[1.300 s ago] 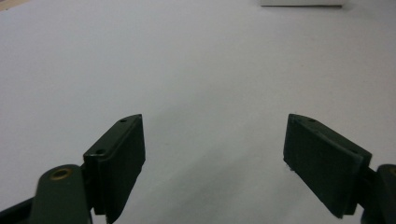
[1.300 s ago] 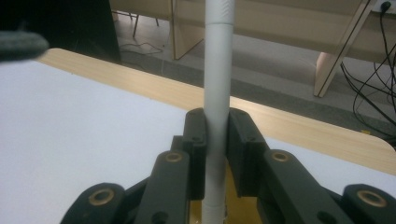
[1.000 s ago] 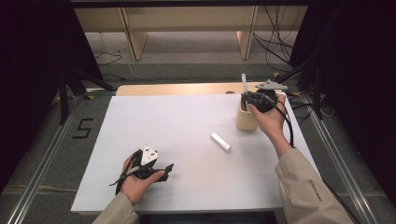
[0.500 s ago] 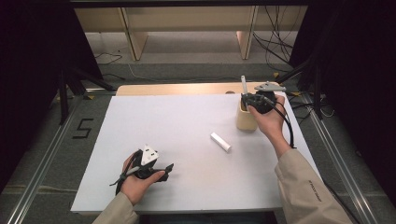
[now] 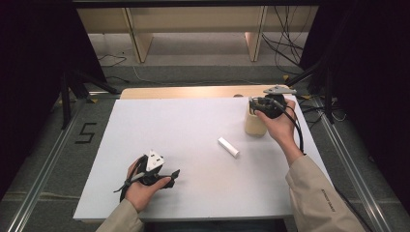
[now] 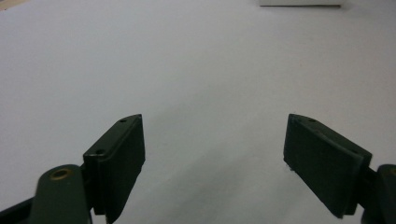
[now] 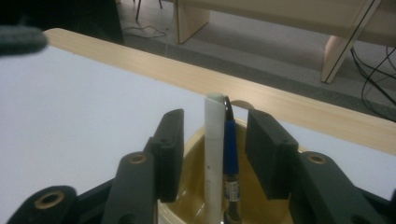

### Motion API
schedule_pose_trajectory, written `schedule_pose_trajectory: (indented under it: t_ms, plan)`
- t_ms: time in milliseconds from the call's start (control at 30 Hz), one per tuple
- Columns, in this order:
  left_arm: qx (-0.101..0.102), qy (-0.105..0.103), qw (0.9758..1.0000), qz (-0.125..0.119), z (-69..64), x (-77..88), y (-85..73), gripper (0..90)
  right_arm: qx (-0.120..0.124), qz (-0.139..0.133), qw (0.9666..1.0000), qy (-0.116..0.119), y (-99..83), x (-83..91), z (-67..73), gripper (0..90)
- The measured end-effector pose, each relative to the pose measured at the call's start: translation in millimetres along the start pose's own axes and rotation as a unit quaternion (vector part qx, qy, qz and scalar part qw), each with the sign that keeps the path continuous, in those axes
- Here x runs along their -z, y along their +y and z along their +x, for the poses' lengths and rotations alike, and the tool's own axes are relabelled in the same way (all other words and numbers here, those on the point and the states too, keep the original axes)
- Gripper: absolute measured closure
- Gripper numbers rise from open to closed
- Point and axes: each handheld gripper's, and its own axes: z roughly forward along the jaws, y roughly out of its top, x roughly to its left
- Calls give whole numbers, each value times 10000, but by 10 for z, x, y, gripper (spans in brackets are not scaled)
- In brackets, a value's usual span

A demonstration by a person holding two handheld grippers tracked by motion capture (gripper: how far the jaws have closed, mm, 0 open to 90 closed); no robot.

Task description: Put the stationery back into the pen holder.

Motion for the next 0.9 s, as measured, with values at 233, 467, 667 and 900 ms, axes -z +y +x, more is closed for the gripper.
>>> schedule_pose_trajectory:
  t_ms: [233, 467, 667, 900]
  plan:
    - [3, 0, 10000, -1, -1, -1, 0, 206, -19, 106, 9999, 90, 32, 51, 68, 459]
    - [-6, -1, 10000, -11, -3, -3, 1, 206, 45, 225, 9997, 51, 53, 108, 94, 447]
    - [-9, -1, 10000, -9, -4, -3, 1, 206, 51, 274, 9996, 72, 59, 158, 130, 451]
    - [-25, -3, 10000, -1, -3, -4, 0, 206, 74, 294, 9993, 225, 46, 214, 188, 459]
